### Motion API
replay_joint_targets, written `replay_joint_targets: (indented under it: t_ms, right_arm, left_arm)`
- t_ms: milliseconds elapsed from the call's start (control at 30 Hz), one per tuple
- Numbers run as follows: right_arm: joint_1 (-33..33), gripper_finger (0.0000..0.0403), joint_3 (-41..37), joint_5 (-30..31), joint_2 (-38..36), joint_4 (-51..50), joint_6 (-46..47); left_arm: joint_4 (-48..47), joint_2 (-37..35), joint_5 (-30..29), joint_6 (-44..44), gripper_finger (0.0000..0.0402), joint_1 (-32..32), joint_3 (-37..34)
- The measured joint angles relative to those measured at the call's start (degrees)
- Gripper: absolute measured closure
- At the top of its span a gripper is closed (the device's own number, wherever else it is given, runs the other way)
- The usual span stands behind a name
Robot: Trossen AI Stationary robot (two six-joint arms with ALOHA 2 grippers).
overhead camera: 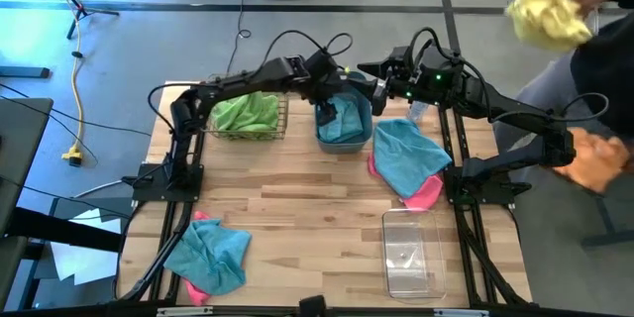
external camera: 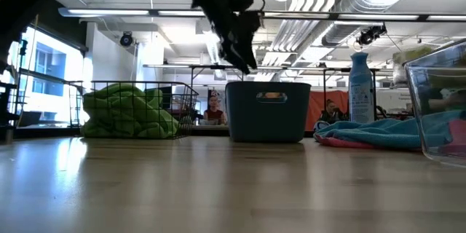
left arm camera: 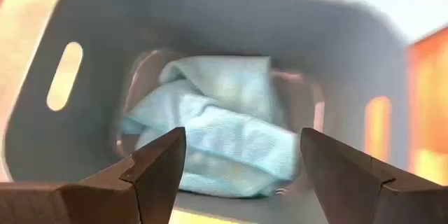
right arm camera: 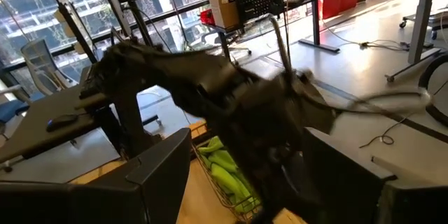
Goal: Sort microfiber towel by color & place in baskets
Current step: Put the bottom blue microfiber cloth into the blue bin
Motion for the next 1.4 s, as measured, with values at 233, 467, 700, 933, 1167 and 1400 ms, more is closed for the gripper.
replay_joint_targets:
  t_ms: [233,467,700,933,1167,1400]
  right_arm:
    - [0.0,0.0137,0.0,0.0,0.0,-0.2,-1.9]
    - [0.0,0.0137,0.0,0.0,-0.2,-0.9,-3.1]
    - [0.0,0.0137,0.0,0.0,-0.8,-1.0,-4.5]
    - [0.0,0.0137,0.0,-0.1,-0.8,-2.1,-4.5]
    - [0.0,0.0137,0.0,-0.2,-0.8,-4.3,-3.8]
    - [0.0,0.0137,0.0,-0.2,-0.8,-5.3,0.2]
  left_arm:
    - [-4.4,-7.1,7.4,-5.4,0.0133,-2.2,-1.6]
    - [11.0,-20.8,6.0,-10.8,0.0133,-6.8,-20.3]
    - [22.9,-36.4,-0.6,-19.5,0.0133,-11.0,-43.0]
    - [16.6,-46.8,-1.6,-17.5,0.0133,-17.8,-49.7]
    - [-6.1,-52.5,-1.0,-8.8,0.0133,-28.0,-47.1]
    - [-21.1,-53.9,-0.6,-11.4,0.0133,-44.4,-46.9]
